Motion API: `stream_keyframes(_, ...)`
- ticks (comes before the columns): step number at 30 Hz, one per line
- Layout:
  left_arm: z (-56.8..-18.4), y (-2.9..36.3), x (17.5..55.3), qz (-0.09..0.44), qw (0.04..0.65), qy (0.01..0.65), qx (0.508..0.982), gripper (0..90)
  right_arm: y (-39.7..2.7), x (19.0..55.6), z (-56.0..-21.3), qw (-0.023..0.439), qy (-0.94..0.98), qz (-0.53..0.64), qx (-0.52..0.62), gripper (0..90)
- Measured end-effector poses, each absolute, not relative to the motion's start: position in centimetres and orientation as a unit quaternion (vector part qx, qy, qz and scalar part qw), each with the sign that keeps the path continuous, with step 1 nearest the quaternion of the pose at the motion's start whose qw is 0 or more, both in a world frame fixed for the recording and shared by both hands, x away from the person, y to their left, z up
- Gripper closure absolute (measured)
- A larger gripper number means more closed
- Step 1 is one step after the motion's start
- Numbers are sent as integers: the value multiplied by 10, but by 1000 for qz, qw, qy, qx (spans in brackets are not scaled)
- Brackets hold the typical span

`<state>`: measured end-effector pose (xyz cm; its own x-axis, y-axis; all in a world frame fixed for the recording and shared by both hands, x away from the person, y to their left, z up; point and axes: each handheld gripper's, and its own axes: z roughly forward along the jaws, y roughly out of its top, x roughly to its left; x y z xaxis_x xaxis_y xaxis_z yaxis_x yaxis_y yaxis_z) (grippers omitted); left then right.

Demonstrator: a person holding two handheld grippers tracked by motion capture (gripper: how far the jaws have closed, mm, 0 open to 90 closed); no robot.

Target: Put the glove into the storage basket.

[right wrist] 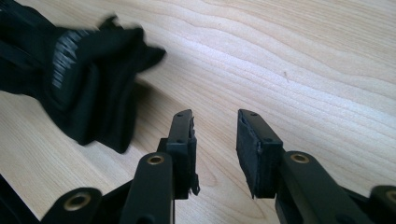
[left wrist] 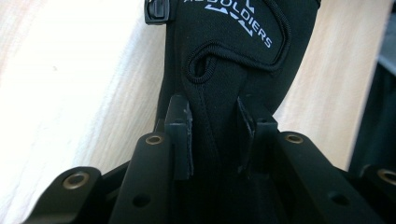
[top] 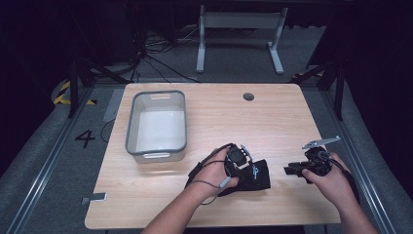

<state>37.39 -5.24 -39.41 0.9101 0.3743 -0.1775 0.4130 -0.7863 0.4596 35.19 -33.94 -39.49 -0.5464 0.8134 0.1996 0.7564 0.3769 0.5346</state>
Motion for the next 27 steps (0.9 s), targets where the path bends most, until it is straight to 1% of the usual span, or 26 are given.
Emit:
stream_keyframes(4, -378, -41, 377, -56, 270, 223, 935, 688, -338, 354, -397, 45, 830, 292, 474, 677)
stream_keyframes(10, -363, -31, 380, -62, 272, 237, 931, 688, -337, 355, -398, 40, 831, 291, 473, 675)
stream_keyframes(17, -342, -13, 385, -72, 300, 250, 918, 688, -333, 358, -399, 37, 833, 290, 470, 668)
stream_keyframes(27, -317, 32, 397, -46, 323, 317, 890, 688, -322, 374, -398, 30, 840, 294, 456, 667)
